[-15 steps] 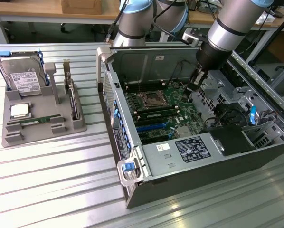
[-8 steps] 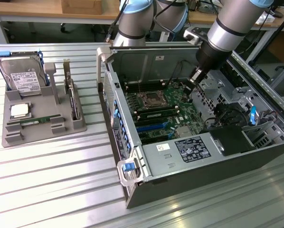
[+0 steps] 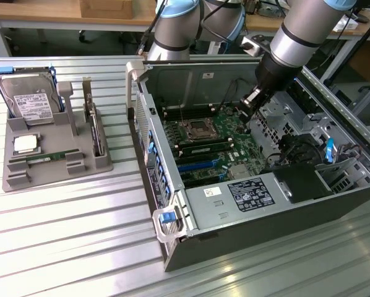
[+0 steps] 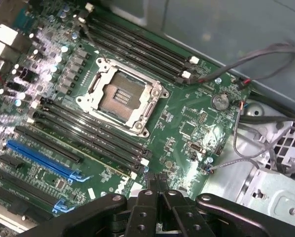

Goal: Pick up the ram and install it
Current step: 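Press down the ram until it locks into place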

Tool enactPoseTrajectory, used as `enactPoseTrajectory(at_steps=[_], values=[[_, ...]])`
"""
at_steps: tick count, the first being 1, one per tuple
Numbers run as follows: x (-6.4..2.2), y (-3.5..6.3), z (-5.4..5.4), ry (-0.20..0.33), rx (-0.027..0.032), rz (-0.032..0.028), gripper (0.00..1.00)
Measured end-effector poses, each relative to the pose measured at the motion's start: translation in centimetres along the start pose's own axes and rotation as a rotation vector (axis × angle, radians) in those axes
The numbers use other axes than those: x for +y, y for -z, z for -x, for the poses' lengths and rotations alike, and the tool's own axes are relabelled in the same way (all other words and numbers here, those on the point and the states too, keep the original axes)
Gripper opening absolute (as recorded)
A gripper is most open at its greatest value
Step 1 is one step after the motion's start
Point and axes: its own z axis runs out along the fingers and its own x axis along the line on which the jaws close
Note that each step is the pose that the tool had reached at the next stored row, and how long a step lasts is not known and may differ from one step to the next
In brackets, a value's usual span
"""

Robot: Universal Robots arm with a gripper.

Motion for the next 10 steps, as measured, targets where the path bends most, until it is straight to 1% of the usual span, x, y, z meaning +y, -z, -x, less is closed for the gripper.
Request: enactPoseTrajectory(at_steps=[4,5,7,8,10], values=[[0.00,-0.01,0.00,-0.057,-0.0054,-0.0003,0.11],[0.00,-0.01,0.00,-0.083,-0.0079,-0.0004,0.11],[0.00,-0.01,0.00,-0.108,-0.0102,-0.0007,0.11],[0.00,-0.01,0.00,-0.127,-0.0119,-0.0009,0.11],[0.00,-0.01,0.00,-0.184,-0.0173,-0.0013,0.11]])
